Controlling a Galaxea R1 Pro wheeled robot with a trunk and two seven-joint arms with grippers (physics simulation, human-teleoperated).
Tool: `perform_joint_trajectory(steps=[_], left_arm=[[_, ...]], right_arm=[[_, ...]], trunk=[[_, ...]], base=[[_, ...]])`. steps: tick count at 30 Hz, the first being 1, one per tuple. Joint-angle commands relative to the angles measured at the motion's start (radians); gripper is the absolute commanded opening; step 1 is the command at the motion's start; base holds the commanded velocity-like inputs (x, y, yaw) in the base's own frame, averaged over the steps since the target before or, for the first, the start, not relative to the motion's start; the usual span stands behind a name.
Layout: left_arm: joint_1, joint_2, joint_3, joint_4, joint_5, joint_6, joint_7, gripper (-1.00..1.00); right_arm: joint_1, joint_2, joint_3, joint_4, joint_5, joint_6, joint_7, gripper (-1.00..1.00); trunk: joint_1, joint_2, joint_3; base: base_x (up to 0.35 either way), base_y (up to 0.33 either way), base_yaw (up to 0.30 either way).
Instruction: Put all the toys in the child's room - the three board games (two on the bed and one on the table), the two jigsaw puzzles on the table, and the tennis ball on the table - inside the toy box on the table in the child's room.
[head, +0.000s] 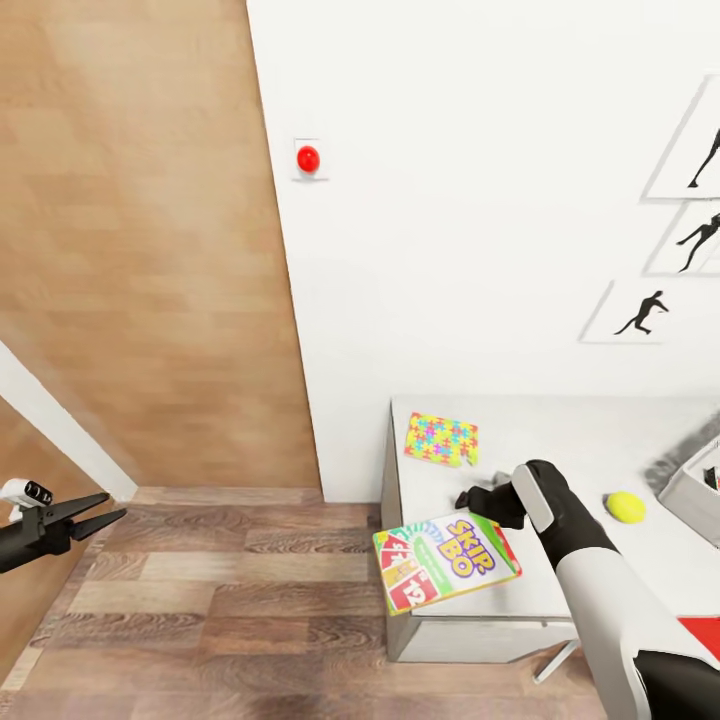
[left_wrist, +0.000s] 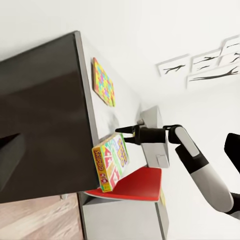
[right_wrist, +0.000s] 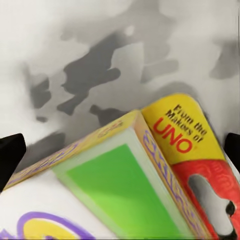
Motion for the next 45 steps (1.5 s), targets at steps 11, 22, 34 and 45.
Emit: perform_joint_trajectory(steps=[11, 22, 34, 45], left_arm=[[0.000, -0.001, 0.000, 0.000, 0.000, 0.011, -0.004, 1.00], [-0.001, -0.004, 0.000, -0.002, 0.000, 0.011, -0.004, 1.00], [-0.001, -0.006, -0.002, -0.002, -0.001, 0.010, -0.004, 1.00], [0.000, -0.017, -0.003, -0.003, -0.002, -0.024, -0.004, 1.00]], right_arm=[[0.000, 0.000, -0.021, -0.051, -0.008, 0.007, -0.008, 1.00], [0.136, 0.000, -0.030, -0.612, -0.165, 0.018, 0.098, 1.00], [0.299, -0.020, -0.029, -0.834, -0.364, 0.018, 0.287, 1.00], [0.530, -0.021, -0.020, -0.844, -0.396, -0.158, 0.880, 1.00]], trunk=[[0.001, -0.002, 0.011], [0.001, -0.002, 0.023], [0.001, -0.002, 0.024], [0.001, -0.002, 0.024]], base=[[0.000, 0.000, -0.183], [0.000, 0.000, -0.161], [0.000, 0.000, -0.015], [0.000, 0.000, 0.000]])
